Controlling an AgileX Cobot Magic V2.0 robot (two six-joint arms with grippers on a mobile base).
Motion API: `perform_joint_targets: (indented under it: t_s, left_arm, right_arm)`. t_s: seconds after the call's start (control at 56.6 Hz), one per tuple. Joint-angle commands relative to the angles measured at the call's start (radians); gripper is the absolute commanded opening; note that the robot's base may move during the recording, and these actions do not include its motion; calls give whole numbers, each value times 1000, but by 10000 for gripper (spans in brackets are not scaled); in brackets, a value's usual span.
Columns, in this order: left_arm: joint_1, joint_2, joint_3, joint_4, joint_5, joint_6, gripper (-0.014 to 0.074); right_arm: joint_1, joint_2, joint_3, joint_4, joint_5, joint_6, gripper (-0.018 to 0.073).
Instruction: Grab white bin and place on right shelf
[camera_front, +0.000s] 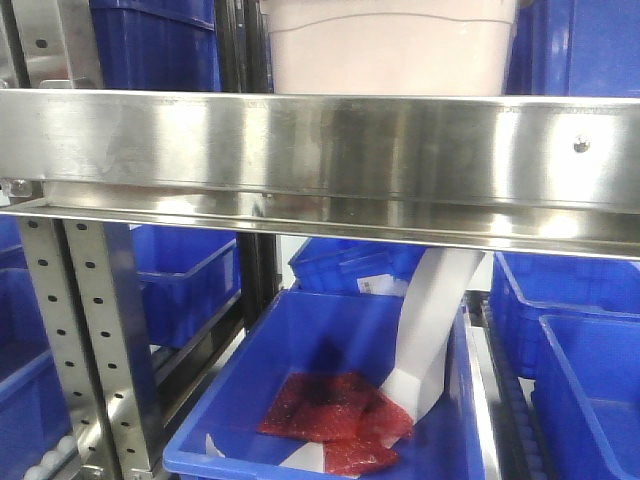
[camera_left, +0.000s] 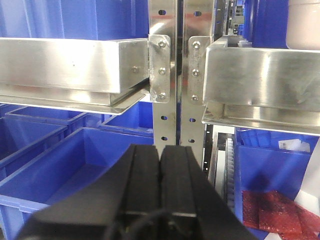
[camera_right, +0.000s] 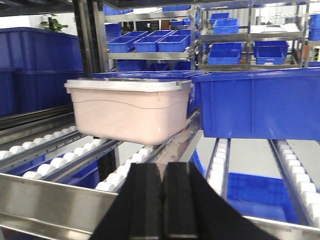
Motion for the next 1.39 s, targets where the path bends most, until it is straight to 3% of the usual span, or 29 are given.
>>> perform_joint_targets:
  t_s: [0.0,0.071,0.212,0.371,0.494,0.812,1.377]
  left_arm:
    - [1,-11,14,0,-100,-3,-121]
    - [1,-11,14,0,-100,-3,-121]
    - [1,-11,14,0,-100,-3,-121]
    - [1,-11,14,0,-100,-3,-121]
    - [1,-11,14,0,-100,-3,-121]
    - [1,-11,14,0,-100,-3,-121]
    - [1,-11,14,0,-100,-3,-121]
  right_arm:
    - [8,11,-24,24,-85,-1,75]
    - [31,13,-22,7,-95,-4,75]
    - [106,20,8,-157,-133,32,75]
    - [207,17,116,-495,-289,310,75]
    - [251,17,223,-651,-402,441,75]
    - [255,-13,522,-555,-631,449,75]
    - [220,-13,516,-533,-608,411,75]
